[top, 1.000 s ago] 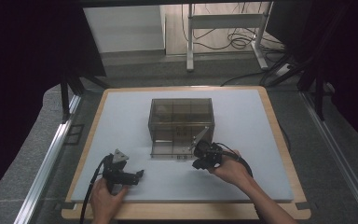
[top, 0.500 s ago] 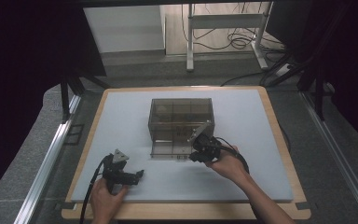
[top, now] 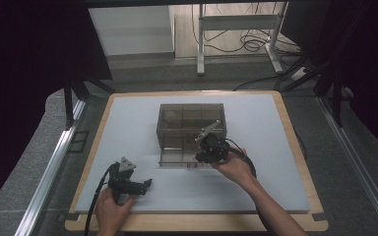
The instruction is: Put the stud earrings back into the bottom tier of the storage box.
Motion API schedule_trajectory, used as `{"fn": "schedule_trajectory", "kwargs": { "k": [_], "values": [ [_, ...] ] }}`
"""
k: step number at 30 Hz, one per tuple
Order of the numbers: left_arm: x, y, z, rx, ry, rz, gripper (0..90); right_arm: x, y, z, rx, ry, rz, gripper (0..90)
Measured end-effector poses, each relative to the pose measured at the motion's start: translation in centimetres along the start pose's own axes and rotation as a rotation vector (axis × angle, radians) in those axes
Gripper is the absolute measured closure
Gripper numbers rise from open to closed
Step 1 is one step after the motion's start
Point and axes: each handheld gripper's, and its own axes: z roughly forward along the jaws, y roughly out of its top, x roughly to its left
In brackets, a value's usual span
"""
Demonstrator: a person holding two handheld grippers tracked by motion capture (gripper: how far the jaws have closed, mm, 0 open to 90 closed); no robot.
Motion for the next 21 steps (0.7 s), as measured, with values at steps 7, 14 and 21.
{"fn": "schedule_trajectory", "kwargs": {
  "k": [7, 14, 21],
  "values": [
    [0.0, 0.0, 0.0, 0.000, 0.000, 0.000, 0.0, -0.7, 0.2, 1.1, -0.003, -0.018, 0.011, 84.3],
    [0.0, 0.0, 0.0, 0.001, 0.000, 0.000, 0.0, -1.6, -0.2, 2.5, 0.006, -0.042, 0.029, 84.3],
    [0.0, 0.0, 0.0, 0.002, 0.000, 0.000, 0.0, -1.8, -0.3, 3.4, 0.016, -0.049, 0.019, 84.1]
  ]
}}
